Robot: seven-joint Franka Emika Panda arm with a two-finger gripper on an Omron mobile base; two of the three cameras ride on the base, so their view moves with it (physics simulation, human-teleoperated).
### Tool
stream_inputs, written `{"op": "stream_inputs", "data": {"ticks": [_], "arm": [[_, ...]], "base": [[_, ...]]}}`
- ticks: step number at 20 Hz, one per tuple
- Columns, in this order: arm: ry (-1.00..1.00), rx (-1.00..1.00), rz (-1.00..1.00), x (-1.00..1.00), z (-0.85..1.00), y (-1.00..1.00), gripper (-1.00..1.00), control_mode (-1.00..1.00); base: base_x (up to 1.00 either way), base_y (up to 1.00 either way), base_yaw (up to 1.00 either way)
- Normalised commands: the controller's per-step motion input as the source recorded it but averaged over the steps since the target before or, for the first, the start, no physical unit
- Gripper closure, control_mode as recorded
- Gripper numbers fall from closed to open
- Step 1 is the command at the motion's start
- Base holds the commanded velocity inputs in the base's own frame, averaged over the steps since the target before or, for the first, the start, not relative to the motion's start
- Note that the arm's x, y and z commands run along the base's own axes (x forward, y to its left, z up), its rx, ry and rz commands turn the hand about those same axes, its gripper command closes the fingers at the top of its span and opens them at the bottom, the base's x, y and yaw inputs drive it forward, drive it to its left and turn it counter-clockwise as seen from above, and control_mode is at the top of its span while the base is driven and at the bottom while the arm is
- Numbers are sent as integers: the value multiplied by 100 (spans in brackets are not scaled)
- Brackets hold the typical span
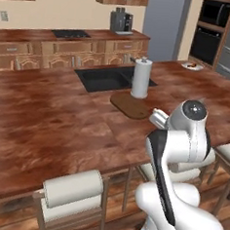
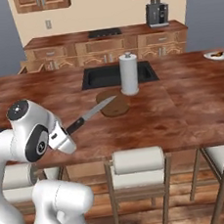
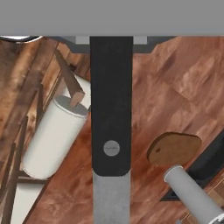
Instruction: Pick up the knife from the drawer and place it on the cutting board. Then place the meat from the plate to the cutting board.
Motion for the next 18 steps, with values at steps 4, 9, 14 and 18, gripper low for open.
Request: {"op": "stream_inputs", "data": {"ticks": [4,9,14,18], "arm": [[0,0,0,0,0,0,100,100],[0,0,0,0,0,0,100,100],[0,0,0,0,0,0,100,100],[0,0,0,0,0,0,100,100]], "base": [[41,-15,7],[54,10,0],[100,45,-11],[100,33,-6]]}}
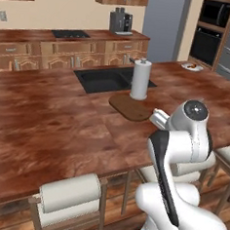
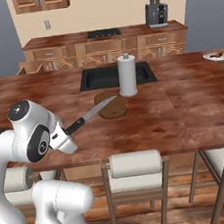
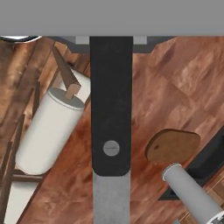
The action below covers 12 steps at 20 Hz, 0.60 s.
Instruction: Pick up the knife from the drawer and place it on the cutting board. Then place the meat from the plate to the cutting board.
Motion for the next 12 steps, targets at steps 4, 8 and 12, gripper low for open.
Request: {"op": "stream_inputs", "data": {"ticks": [4,8,12], "arm": [[4,0,0,75,0,5,100,-100],[18,1,6,100,0,8,100,-100],[27,11,15,97,0,-10,100,-100]], "base": [[25,4,0],[0,0,0],[0,0,0]]}}
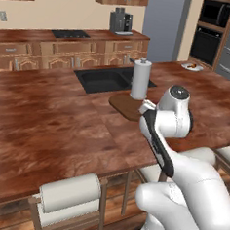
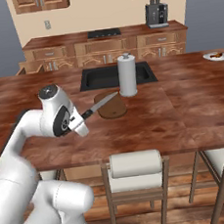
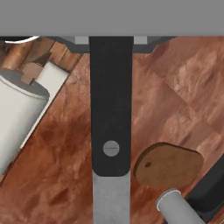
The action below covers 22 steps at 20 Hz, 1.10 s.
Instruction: Pick up the knife from the drawer and place it on the cutting board. Then place the meat from the plate to the cutting board.
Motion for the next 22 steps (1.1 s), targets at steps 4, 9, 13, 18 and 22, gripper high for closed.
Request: {"op": "stream_inputs", "data": {"ticks": [4,9,13,18,22], "arm": [[27,20,15,95,0,-29,100,-100],[3,3,2,22,0,-11,100,-100],[0,0,0,40,-12,0,100,-100],[0,-4,30,33,-29,0,100,-100],[-4,-18,41,-15,-37,0,100,-100]], "base": [[0,0,0],[0,0,0],[0,0,0],[0,0,0],[0,0,0]]}}
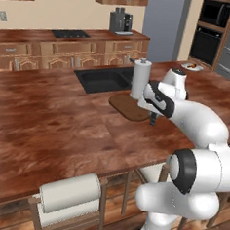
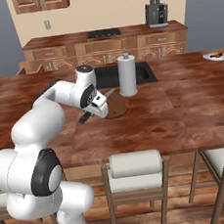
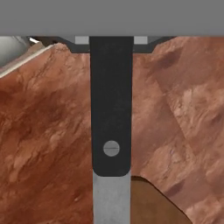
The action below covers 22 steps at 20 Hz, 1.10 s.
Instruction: Pick up the knife from the drawer and place it on the cutting board. Then place the meat from the plate to the cutting board.
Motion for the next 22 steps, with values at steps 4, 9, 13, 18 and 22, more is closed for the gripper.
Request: {"op": "stream_inputs", "data": {"ticks": [4,9,13,18,22], "arm": [[3,-17,13,7,-15,12,100,-100],[1,-8,0,32,-1,7,100,-100],[2,0,0,69,0,0,100,-100],[2,0,0,86,0,0,100,-100],[0,0,0,83,-10,0,100,-100]], "base": [[0,0,0],[0,0,0],[0,0,0],[0,0,0],[0,0,0]]}}
